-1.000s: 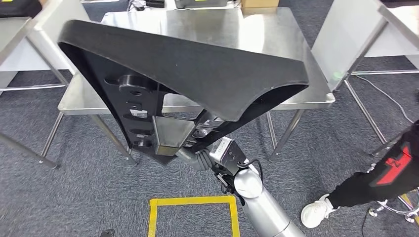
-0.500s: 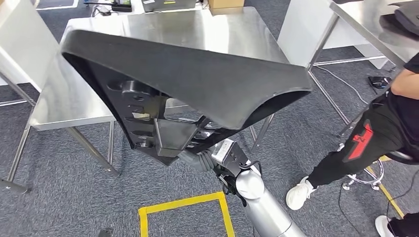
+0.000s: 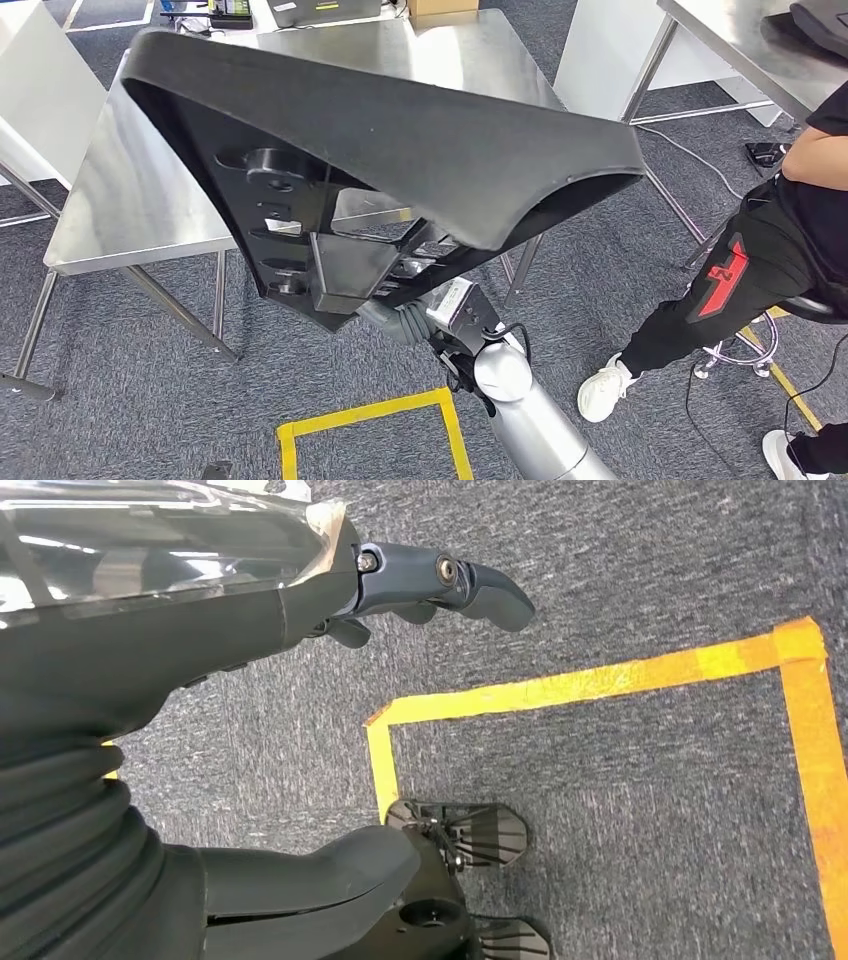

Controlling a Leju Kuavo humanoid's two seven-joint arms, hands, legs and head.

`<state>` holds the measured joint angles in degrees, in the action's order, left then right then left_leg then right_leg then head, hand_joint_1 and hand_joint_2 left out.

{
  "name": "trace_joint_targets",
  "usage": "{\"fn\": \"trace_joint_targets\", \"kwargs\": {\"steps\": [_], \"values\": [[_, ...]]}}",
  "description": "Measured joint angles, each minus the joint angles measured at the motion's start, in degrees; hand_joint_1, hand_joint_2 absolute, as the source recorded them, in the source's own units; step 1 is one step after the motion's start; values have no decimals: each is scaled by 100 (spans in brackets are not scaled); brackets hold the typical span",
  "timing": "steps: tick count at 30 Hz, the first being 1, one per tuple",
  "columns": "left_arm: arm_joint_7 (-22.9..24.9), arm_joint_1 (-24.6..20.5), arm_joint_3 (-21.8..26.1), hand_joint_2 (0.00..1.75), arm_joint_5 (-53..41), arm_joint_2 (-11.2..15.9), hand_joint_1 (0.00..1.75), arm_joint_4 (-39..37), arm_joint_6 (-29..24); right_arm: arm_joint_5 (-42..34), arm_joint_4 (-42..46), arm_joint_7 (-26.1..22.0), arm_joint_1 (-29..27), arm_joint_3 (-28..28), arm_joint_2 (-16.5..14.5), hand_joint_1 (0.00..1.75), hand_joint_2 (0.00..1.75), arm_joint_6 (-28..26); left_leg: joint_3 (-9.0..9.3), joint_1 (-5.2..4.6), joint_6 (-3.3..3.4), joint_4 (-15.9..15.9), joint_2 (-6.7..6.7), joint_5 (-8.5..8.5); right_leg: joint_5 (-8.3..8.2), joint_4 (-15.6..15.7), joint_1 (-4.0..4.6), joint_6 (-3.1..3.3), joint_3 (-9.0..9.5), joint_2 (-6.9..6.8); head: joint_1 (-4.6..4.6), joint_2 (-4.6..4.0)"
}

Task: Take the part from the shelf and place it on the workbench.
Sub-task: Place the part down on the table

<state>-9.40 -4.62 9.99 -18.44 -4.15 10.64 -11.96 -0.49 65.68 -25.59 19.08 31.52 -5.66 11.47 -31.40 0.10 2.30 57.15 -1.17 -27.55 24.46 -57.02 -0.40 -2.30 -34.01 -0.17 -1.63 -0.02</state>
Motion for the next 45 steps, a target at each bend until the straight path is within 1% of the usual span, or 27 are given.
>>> {"fn": "trace_joint_targets", "kwargs": {"steps": [5, 8, 10, 12, 13, 14, 15, 16, 18, 20, 21, 23, 25, 27, 28, 29, 30, 31, 32, 33, 34, 35, 38, 40, 43, 44, 45], "values": [[1, 12, 0, 175, 8, 2, 0, 0, -56, 12, 0, 4, 3, 5, -46, 175, 175, 11, -22, -30, 2, 25, 2, -1, -7, 2, -19, -11, 2, -3, -1, 0], [4, 21, 1, 175, 19, -4, 0, 0, -67, 16, 0, 8, 21, 8, -80, 175, 175, 17, 9, -16, 37, -37, -8, 32, 27, -60, -17, -41, -42, -4, -2, 0], [8, 26, 4, 175, 22, -7, 0, 0, -67, 16, -3, 9, 35, 15, -87, 175, 175, 22, 46, 13, 71, -92, -25, 60, 238, -530, -10, -28, -279, 2, -9, 0], [13, 33, 7, 175, 27, -5, 0, 0, -67, 17, -15, 10, 31, 23, -75, 175, 175, 25, 52, 7, 89, -93, -31, 52, 529, -1350, -18, -14, -686, 6, -14, 0], [15, 40, 7, 175, 27, -6, 0, 0, -67, 17, -22, 10, 22, 26, -69, 175, 175, 25, 57, 6, 90, -91, -30, 44, 599, -1633, -21, -31, -841, 7, -14, 0], [16, 46, 7, 175, 28, -7, 0, 0, -67, 17, -28, 11, 15, 28, -65, 175, 175, 25, 68, 6, 87, -89, -27, 33, 582, -1712, -25, -66, -899, 6, -14, 0], [19, 51, 8, 175, 31, -8, 0, 0, -68, 18, -32, 11, 13, 30, -64, 175, 175, 26, 88, 8, 78, -88, -22, 16, 467, -1533, -31, -115, -828, 4, -14, 0], [24, 54, 9, 175, 34, -9, 0, 0, -68, 18, -33, 11, 17, 34, -65, 175, 175, 26, 119, 10, 62, -86, -16, -8, 283, -1142, -39, -165, -650, -3, -14, 0], [34, 58, 14, 175, 49, -10, 0, 0, -77, 19, -38, 11, 31, 48, -70, 175, 175, 30, 167, -5, 9, -80, -9, -68, -9, -319, -38, -180, -240, -39, -13, 0], [38, 64, 33, 175, 74, -8, 0, -1, -90, 20, -53, 11, 43, 60, -80, 175, 175, 35, 177, -26, -48, -76, -16, -110, -61, -12, -14, -85, -76, -47, -9, 0], [38, 68, 46, 175, 86, -9, 0, -1, -95, 20, -61, 11, 47, 63, -87, 175, 175, 37, 180, -27, -73, -80, -25, -124, -50, -9, 0, -34, -72, -29, -7, 0], [34, 75, 66, 175, 99, -5, 0, 0, -98, 20, -73, 10, 60, 64, -110, 175, 175, 39, 164, -1, -132, -34, -20, -190, -22, 8, -36, 58, -47, 3, -2, 0], [22, 79, 76, 175, 99, 1, 0, 1, -95, 15, -79, 7, 81, 73, -145, 175, 175, 41, -41, 25, -194, 391, 39, -400, 15, 29, -87, 147, 17, 24, 9, 0], [15, 99, 85, 175, 95, 1, 0, 0, -84, 9, -98, 4, 87, 84, -167, 175, 175, 42, -489, 51, -242, 1200, 93, -692, 65, 29, -86, 213, 76, 34, 16, 0], [15, 114, 88, 175, 87, 0, 0, 0, -74, 7, -111, 3, 79, 86, -168, 175, 175, 42, -716, 64, -260, 1534, 102, -764, 88, 28, -83, 230, 104, 45, 15, 0], [18, 128, 89, 175, 73, 1, 0, 0, -66, 4, -120, 2, 69, 87, -169, 175, 175, 41, -865, 78, -273, 1678, 106, -718, 114, 27, -82, 234, 137, 64, 16, 0], [23, 137, 90, 175, 58, 3, 0, 0, -58, 3, -126, 1, 58, 87, -168, 175, 175, 40, -900, 94, -279, 1586, 106, -544, 144, 26, -85, 226, 179, 85, 17, 0], [28, 140, 89, 175, 43, 7, 0, 0, -52, 1, -127, 1, 51, 86, -168, 175, 175, 38, -821, 112, -281, 1276, 105, -277, 180, 25, -91, 207, 229, 106, 17, 0], [33, 141, 88, 175, 30, 10, 0, 0, -50, -1, -127, 0, 48, 84, -168, 175, 175, 36, -677, 132, -283, 863, 107, 0, 220, 24, -93, 181, 276, 122, 16, 0], [36, 138, 87, 175, 19, 13, 0, -1, -45, -3, -126, -1, 50, 82, -168, 175, 175, 33, -519, 134, -285, 496, 115, 178, 259, 19, -77, 149, 310, 135, 17, 0], [38, 132, 86, 175, 7, 13, 0, -2, -39, -4, -124, -3, 50, 80, -168, 175, 175, 29, -403, 128, -271, 247, 123, 256, 287, 17, -62, 114, 322, 147, 19, 0], [43, 125, 85, 175, -4, 11, 0, -2, -28, -6, -122, -4, 48, 79, -166, 175, 175, 22, -345, 114, -250, 126, 130, 249, 298, 11, -45, 75, 325, 155, 20, 0], [63, 111, 85, 175, -26, 5, 0, -2, 2, -8, -113, -8, 14, 78, -144, 175, 175, 6, -278, 93, -124, 65, 137, 176, 302, -38, -37, -28, 326, 143, 21, 0], [70, 100, 87, 175, -39, 4, 0, -2, 2, -9, -103, -12, 9, 75, -125, 175, 175, 4, -199, 98, -45, 41, 136, 154, 434, -349, -45, -49, 163, 98, 10, 0], [81, 85, 89, 175, -66, 2, 0, -2, -2, -9, -96, -14, -37, 59, -85, 175, 175, -1, -136, 67, 26, 36, 134, 93, 767, -1433, -43, -23, -513, 72, -1, 0], [84, 86, 88, 175, -69, 0, 0, -2, -2, -8, -96, -13, -65, 53, -68, 175, 175, -3, -111, 54, 39, 36, 136, 65, 793, -1646, -38, -29, -691, 72, -1, 0], [87, 88, 88, 175, -72, -3, 0, -2, -4, -8, -96, -13, -86, 49, -53, 175, 175, -4, -75, 42, 45, 37, 139, 33, 728, -1648, -32, -49, -764, 72, -1, 0]]}}
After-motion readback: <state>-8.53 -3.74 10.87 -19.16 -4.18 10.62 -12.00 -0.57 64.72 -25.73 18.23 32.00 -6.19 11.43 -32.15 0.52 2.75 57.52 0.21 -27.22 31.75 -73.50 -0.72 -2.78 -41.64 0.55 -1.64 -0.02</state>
